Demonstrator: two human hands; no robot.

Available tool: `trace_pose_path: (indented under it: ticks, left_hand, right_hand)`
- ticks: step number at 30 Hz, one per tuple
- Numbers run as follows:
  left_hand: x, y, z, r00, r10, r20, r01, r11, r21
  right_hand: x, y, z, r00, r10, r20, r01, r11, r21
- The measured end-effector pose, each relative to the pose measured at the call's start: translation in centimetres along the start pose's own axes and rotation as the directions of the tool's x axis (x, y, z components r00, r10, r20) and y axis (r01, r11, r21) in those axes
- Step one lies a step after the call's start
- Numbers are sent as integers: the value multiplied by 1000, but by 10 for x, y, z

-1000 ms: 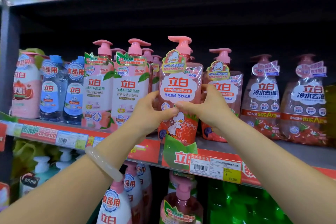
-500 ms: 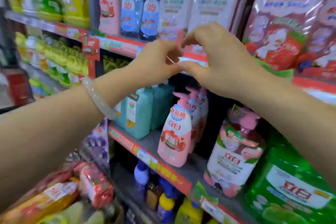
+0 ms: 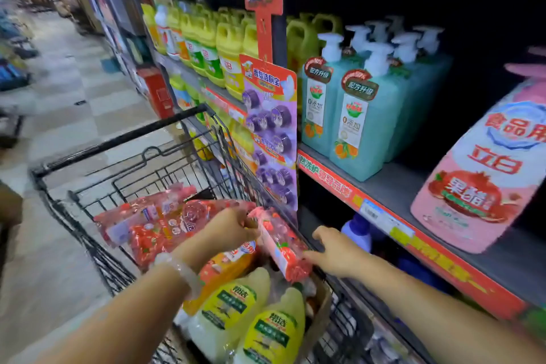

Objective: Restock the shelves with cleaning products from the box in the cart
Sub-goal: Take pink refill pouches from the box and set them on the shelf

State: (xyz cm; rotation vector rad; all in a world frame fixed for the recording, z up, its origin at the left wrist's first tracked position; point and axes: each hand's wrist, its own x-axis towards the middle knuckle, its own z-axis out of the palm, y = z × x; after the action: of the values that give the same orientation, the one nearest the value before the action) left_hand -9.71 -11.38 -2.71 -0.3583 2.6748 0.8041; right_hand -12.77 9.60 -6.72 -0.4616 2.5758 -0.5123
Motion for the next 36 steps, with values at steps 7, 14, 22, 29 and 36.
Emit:
trace_pose_path:
  ticks: [7, 14, 22, 29, 36]
  left_hand:
    - [60, -34, 92, 986, -124, 108, 141, 974, -176]
    - [123, -30, 127, 940, -310, 141, 338, 802, -492]
    - [149, -39, 130, 890, -411, 197, 446, 695, -564]
    - [138, -39, 115, 860, -390, 328, 501, 533, -681]
    - [79, -55, 97, 826, -189, 532, 564, 301, -769]
  right_hand:
    - [66, 37, 86, 979, 179, 94, -201, 912, 356]
    - [98, 46, 130, 988, 145, 51, -147, 791, 594]
    - [106, 52, 138, 971, 226, -73, -79, 597, 798]
    - [117, 35, 129, 904, 224, 364, -398, 131, 908]
    - [112, 20, 115, 865, 46, 500, -499, -23, 866]
